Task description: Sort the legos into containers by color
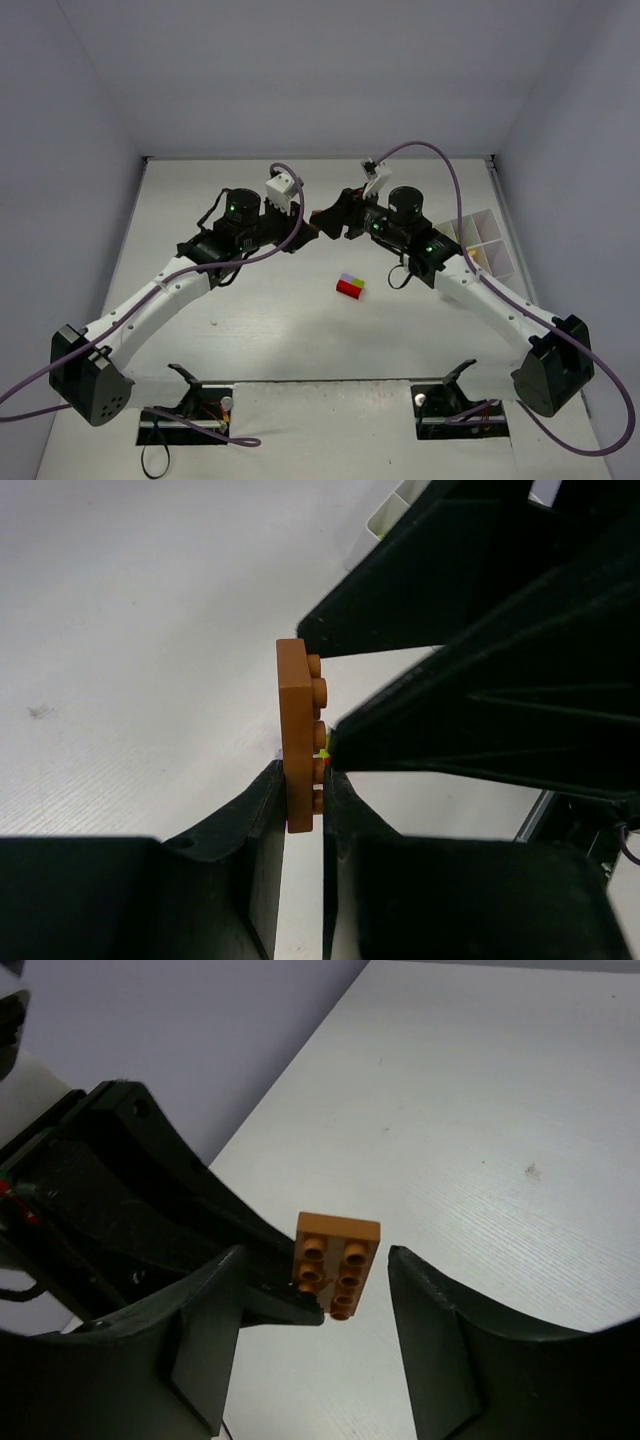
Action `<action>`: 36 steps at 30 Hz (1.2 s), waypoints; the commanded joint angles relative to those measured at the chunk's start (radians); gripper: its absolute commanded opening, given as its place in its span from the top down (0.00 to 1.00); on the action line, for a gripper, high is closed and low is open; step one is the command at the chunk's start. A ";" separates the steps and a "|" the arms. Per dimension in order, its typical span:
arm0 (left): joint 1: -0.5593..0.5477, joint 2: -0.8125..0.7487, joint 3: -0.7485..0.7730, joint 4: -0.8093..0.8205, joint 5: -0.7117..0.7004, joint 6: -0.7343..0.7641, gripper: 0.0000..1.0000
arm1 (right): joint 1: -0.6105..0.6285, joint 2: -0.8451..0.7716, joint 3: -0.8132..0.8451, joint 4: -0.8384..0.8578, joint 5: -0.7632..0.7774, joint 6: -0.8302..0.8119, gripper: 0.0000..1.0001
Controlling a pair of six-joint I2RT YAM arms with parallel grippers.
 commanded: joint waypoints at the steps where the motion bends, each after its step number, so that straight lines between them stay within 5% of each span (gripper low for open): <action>1: -0.022 -0.049 0.001 0.081 0.006 0.012 0.99 | 0.009 -0.003 -0.001 0.121 0.060 0.020 0.48; 18: -0.024 -0.045 -0.010 0.151 -0.033 -0.005 0.99 | 0.016 0.029 0.009 0.113 0.022 0.050 0.49; 22: -0.025 -0.040 -0.008 0.160 -0.039 -0.005 0.99 | 0.018 0.026 0.004 0.115 0.023 0.049 0.61; 24: -0.024 -0.036 -0.008 0.156 -0.037 -0.006 0.92 | 0.016 0.017 0.006 0.106 0.045 0.032 0.79; 27: -0.024 -0.034 -0.016 0.151 -0.042 -0.012 0.63 | 0.015 -0.003 0.012 0.066 0.092 -0.008 1.00; 28: -0.024 -0.034 -0.022 0.142 -0.045 -0.017 0.49 | 0.013 -0.009 0.012 0.054 0.111 -0.020 1.00; 30: -0.024 -0.036 -0.028 0.131 -0.057 -0.025 0.40 | 0.003 -0.030 0.010 0.006 0.173 -0.060 1.00; 36: -0.024 -0.052 -0.062 0.061 -0.092 -0.062 0.31 | -0.031 -0.127 -0.024 -0.184 0.486 -0.169 1.00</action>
